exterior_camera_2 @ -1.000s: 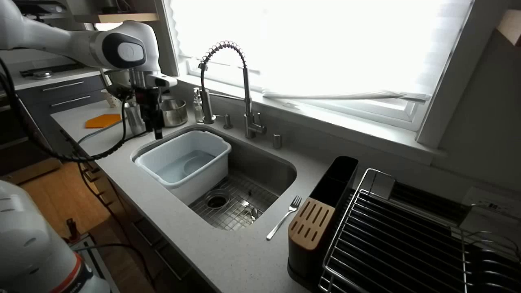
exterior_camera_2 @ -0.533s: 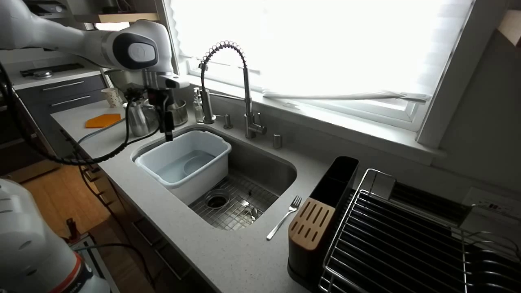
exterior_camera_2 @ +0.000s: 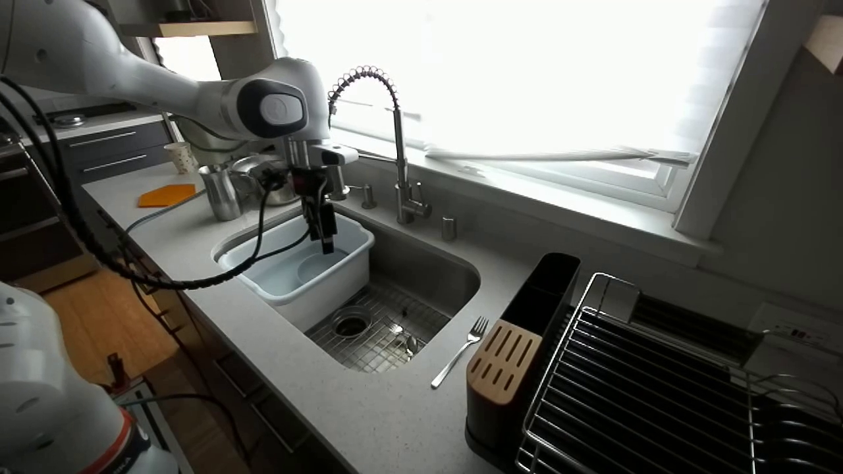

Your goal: Put the spoon and fork on the dish rack

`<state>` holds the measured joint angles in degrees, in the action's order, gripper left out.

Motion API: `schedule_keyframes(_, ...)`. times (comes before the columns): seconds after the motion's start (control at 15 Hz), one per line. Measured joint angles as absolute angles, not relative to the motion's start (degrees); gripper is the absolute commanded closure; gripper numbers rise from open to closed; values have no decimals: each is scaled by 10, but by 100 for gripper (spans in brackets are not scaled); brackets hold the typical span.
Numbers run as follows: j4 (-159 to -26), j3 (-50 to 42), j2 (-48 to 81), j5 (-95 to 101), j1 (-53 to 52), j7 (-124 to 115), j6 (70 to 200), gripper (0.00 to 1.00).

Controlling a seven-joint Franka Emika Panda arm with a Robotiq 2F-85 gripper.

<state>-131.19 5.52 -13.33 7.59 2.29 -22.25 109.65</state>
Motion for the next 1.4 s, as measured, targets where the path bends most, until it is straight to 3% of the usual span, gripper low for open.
schedule_keyframes(0.73,-1302,26,-91,86,35,-219,1110,0)
schedule_keyframes(1.4,-1182,-34,148,87,53,-237,1125,0)
